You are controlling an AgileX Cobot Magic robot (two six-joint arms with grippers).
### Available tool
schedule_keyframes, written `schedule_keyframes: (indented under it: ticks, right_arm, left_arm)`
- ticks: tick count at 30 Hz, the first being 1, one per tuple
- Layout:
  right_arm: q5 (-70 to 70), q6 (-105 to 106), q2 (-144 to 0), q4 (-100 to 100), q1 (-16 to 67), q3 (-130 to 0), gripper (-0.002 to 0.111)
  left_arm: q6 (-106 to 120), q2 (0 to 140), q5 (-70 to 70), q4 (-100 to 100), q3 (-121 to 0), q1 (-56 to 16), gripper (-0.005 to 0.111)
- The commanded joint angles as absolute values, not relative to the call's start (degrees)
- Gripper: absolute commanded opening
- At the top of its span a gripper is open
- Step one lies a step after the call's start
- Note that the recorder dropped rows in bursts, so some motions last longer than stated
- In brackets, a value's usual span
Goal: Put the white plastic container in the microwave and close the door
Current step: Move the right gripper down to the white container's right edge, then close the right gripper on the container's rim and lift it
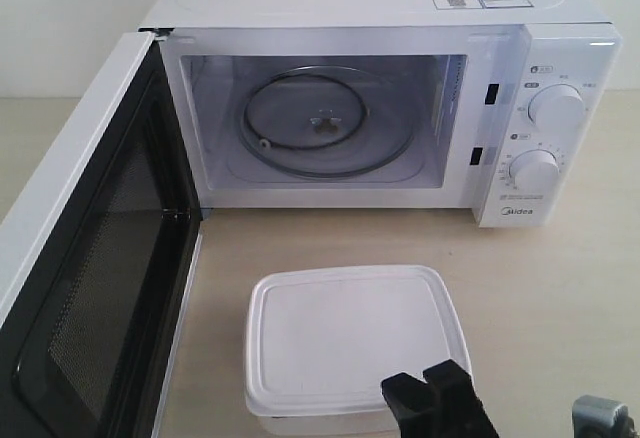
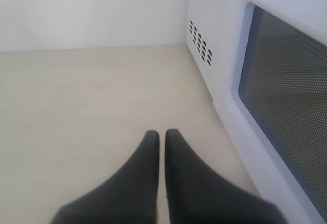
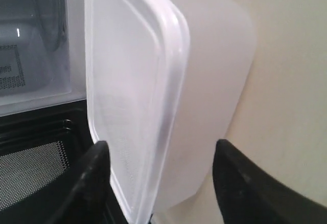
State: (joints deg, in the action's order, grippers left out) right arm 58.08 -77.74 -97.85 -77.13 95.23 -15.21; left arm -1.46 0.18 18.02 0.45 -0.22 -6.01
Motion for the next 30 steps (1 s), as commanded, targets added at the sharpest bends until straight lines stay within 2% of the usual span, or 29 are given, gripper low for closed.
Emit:
schedule_keyframes:
  ticks: [1,5,30]
  right_arm:
    - [57.09,-79.40,-97.79,-69.59,91.18,-16.35,0.054]
    - [51.56,-80.71,-97.79,-68.68,88.92,-18.04,0.054]
    - [48.57,-74.98,-97.79,-69.43,79.83,-20.25,0.054]
  left_arm:
    - [-2.13,0.00,18.08,0.00,0.00,-5.85,0.004]
    - [-2.13,0.00,18.08,0.00,0.00,-5.85,0.004]
    - [-2.13,0.00,18.08,0.00,0.00,-5.85,0.004]
